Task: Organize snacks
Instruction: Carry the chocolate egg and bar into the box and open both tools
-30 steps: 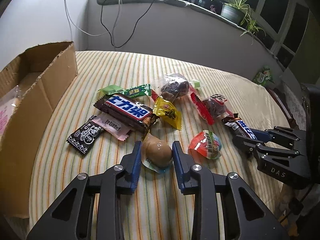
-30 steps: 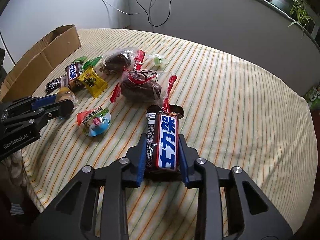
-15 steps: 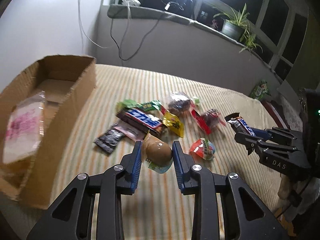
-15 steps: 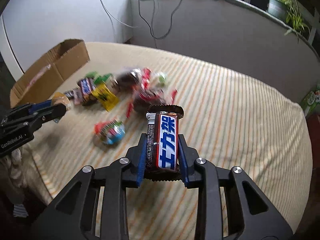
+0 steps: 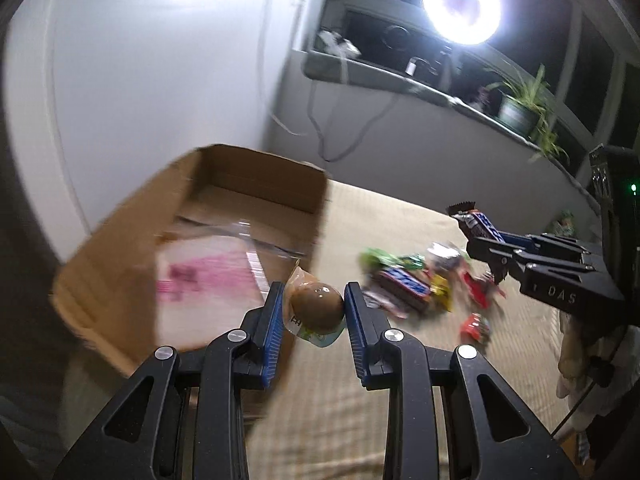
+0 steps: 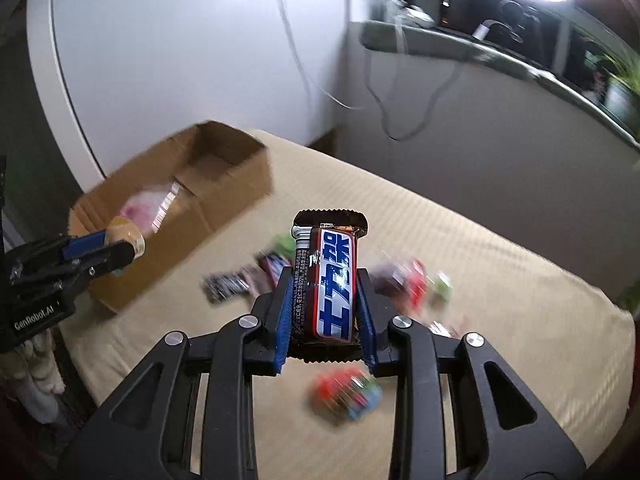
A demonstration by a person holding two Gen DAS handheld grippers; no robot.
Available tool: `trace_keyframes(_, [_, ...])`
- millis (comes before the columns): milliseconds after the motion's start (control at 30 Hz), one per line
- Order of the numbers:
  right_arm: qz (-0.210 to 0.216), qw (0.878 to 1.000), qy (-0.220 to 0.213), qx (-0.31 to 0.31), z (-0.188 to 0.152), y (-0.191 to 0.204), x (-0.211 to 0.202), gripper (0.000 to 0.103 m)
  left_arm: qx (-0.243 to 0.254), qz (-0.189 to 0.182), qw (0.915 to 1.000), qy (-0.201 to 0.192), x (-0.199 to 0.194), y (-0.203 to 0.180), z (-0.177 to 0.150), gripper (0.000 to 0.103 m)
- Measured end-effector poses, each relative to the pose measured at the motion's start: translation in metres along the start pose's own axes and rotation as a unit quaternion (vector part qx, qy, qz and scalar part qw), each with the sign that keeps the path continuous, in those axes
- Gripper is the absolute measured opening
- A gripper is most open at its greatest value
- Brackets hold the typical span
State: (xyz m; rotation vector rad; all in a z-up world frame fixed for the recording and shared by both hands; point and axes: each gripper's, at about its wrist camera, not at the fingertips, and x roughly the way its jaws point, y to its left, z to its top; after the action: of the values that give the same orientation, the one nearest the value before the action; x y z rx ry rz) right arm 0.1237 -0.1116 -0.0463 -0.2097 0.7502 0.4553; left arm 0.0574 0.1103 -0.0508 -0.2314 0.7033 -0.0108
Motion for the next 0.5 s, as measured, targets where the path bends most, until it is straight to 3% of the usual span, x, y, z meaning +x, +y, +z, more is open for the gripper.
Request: trace_keyframes(500, [0.065,0.996,0.001,-0.057,0.058,0.085,0.06,0.029,-0.041,0.061,0.9973,-0.008,-0.01,0.059,-0.001,0.028])
